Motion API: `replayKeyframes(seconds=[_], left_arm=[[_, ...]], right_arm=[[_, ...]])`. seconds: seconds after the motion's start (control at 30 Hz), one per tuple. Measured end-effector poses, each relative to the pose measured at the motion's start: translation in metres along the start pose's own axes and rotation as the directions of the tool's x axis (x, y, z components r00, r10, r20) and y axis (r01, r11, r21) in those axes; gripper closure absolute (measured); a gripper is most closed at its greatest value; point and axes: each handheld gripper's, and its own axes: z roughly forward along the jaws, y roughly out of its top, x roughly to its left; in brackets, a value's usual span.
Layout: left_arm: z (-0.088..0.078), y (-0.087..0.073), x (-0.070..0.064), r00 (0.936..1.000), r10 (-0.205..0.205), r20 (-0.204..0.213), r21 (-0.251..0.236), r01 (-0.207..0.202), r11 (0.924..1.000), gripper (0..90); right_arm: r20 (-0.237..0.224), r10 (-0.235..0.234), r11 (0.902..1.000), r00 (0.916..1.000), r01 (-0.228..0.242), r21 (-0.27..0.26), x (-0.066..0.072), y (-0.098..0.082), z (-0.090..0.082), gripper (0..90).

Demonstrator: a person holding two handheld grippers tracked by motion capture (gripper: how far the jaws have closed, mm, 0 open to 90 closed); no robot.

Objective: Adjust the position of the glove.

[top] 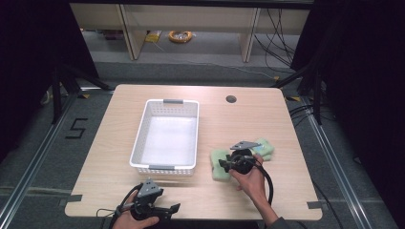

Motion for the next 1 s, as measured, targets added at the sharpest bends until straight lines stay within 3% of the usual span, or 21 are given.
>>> replayKeyframes(seconds=[0.07,0.13,0.2,0.23,0.3,0.33,0.37,0.5,0.53,0.67,0.7,0.77,0.8,0.83,0.87,0.9,0.93,0.97,1.0], left_arm=[[-0.001,0.000,0.001,0.9999,0.011,0.002,0.012,-0.011,0.9999,16.2],[-0.002,0.000,0.001,0.9996,0.022,-0.016,0.017,-0.022,0.9996,16.2],[-0.001,0.000,0.000,0.9999,0.006,-0.009,0.002,-0.006,1.0000,16.2],[-0.001,0.000,0.000,0.9999,0.006,-0.010,-0.003,-0.006,1.0000,16.2],[-0.002,0.000,0.000,0.9999,0.011,-0.009,0.006,-0.011,0.9999,16.2],[-0.001,0.000,0.000,0.9999,0.011,-0.003,0.006,-0.011,0.9999,16.2],[-0.001,0.000,0.000,0.9999,0.011,-0.003,0.005,-0.011,0.9999,16.2],[-0.001,0.000,0.001,0.9999,0.012,-0.002,0.006,-0.012,0.9999,16.2],[-0.002,0.000,0.001,1.0000,0.010,0.000,0.007,-0.010,0.9999,16.2],[-0.001,0.000,0.000,1.0000,0.003,0.003,0.002,-0.003,1.0000,16.2],[-0.002,0.001,0.000,1.0000,0.007,0.007,0.005,-0.007,1.0000,16.2],[-0.001,0.001,0.000,1.0000,0.006,0.007,0.003,-0.006,1.0000,16.2],[-0.001,0.000,0.000,1.0000,0.007,0.007,0.005,-0.007,1.0000,16.2],[-0.003,0.000,0.001,0.9997,0.023,0.004,0.017,-0.023,0.9996,16.2],[-0.002,0.000,0.001,1.0000,0.008,0.005,0.008,-0.008,0.9999,16.2],[-0.003,0.000,0.002,1.0000,0.009,0.001,0.008,-0.009,0.9999,16.2],[-0.003,0.000,0.002,1.0000,0.009,0.001,0.008,-0.009,0.9999,16.2],[-0.003,0.000,0.003,0.9999,0.016,-0.001,0.009,-0.016,0.9998,16.2],[-0.003,0.000,0.003,0.9999,0.016,-0.001,0.009,-0.016,0.9998,16.2]], right_arm=[[-0.009,0.012,0.9999,0.9999,-0.012,0.000,0.001,0.001,0.004,60.1],[0.012,0.001,0.9999,0.9999,-0.002,0.010,0.004,0.000,0.010,60.4],[0.018,0.014,0.9977,0.9997,-0.015,0.066,0.007,-0.001,0.015,61.9],[0.027,-0.014,0.9981,0.9995,0.012,0.060,0.007,-0.002,0.017,63.2],[0.029,-0.019,0.9990,0.9994,0.018,0.040,0.008,-0.002,0.019,64.2],[0.030,-0.052,0.9968,0.9982,0.050,0.062,0.007,-0.002,0.018,68.4],[0.026,-0.048,0.9969,0.9985,0.046,0.063,0.008,-0.002,0.018,71.3],[0.009,-0.102,0.9947,0.9948,0.101,0.018,0.004,-0.005,0.021,82.2],[-0.004,-0.112,0.9931,0.9937,0.112,0.033,0.002,-0.005,0.019,83.5],[-0.035,-0.093,0.9953,0.9950,0.094,0.021,0.001,-0.005,0.017,85.5],[-0.053,-0.123,0.9924,0.9910,0.123,-0.004,-0.001,-0.004,0.012,85.9],[-0.063,-0.128,0.9918,0.9898,0.128,0.002,0.000,-0.002,0.008,86.0],[-0.071,-0.154,0.9881,0.9855,0.153,-0.015,0.000,-0.001,0.004,86.1],[-0.079,-0.188,0.9816,0.9790,0.184,-0.051,0.001,0.001,0.000,86.1],[-0.106,-0.192,0.9806,0.9757,0.186,-0.061,0.003,0.001,-0.007,86.1],[-0.131,-0.237,0.9710,0.9625,0.231,-0.061,0.007,0.002,-0.022,86.1],[-0.131,-0.237,0.9710,0.9625,0.231,-0.061,0.007,0.002,-0.022,86.1],[-0.154,-0.267,0.9632,0.9514,0.258,-0.075,0.011,-0.001,-0.033,86.2],[-0.154,-0.267,0.9632,0.9514,0.258,-0.075,0.011,-0.001,-0.033,86.2]])
